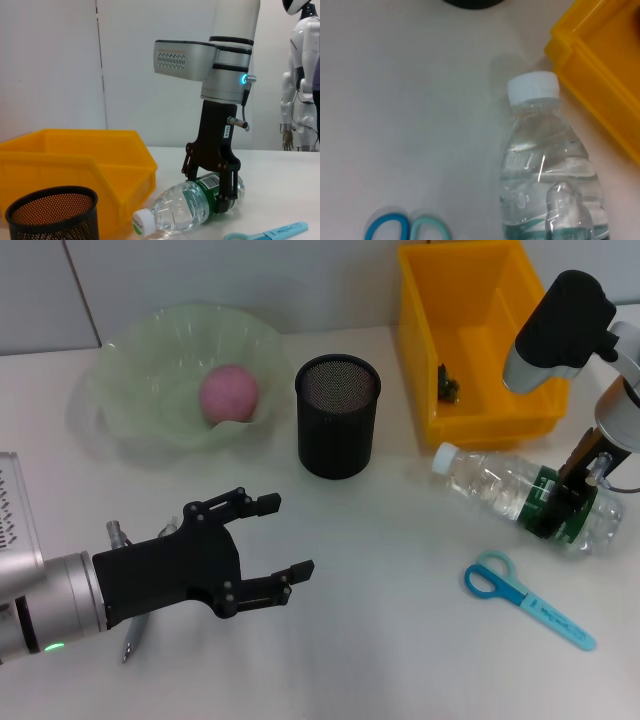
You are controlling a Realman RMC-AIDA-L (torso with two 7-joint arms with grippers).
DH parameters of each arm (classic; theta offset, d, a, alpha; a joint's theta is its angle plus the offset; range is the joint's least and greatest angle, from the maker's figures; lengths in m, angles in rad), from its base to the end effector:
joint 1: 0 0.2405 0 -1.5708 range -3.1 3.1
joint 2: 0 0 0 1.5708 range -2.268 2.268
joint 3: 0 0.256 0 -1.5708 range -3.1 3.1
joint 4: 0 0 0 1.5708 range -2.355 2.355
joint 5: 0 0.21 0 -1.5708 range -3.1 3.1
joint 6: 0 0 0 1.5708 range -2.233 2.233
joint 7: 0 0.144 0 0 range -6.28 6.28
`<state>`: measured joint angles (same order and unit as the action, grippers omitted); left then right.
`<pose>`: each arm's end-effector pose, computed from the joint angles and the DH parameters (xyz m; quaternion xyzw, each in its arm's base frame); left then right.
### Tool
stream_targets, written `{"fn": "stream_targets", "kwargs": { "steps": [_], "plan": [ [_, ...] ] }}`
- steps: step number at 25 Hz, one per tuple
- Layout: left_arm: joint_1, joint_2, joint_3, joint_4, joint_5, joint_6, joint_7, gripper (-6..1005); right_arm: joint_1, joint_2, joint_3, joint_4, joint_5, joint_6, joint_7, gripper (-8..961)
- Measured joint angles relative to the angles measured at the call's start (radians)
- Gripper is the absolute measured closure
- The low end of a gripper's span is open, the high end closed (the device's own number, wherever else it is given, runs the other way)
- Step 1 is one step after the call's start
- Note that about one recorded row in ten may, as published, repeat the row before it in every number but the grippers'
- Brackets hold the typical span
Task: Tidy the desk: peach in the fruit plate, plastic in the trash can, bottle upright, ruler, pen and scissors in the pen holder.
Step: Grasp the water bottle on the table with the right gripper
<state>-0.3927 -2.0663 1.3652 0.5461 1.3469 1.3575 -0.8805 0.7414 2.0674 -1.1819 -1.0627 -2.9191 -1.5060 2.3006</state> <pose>-0.2490 0.2941 -0.0622 -0.9475 -0.0486 -0.2784 0.1499 0.2355 0.3868 0.0247 -0.8888 0.2814 -0.3019 0.1992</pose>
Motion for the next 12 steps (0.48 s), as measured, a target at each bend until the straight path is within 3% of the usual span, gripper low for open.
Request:
{"fn": "stream_targets", "kwargs": {
  "steps": [12],
  "plan": [
    [0.0, -0.002, 0.0, 0.0, 0.0, 0.0, 0.0, 234, 0.009, -0.001, 0.001, 0.045, 0.0, 0.026, 0.012, 118]
  ]
}}
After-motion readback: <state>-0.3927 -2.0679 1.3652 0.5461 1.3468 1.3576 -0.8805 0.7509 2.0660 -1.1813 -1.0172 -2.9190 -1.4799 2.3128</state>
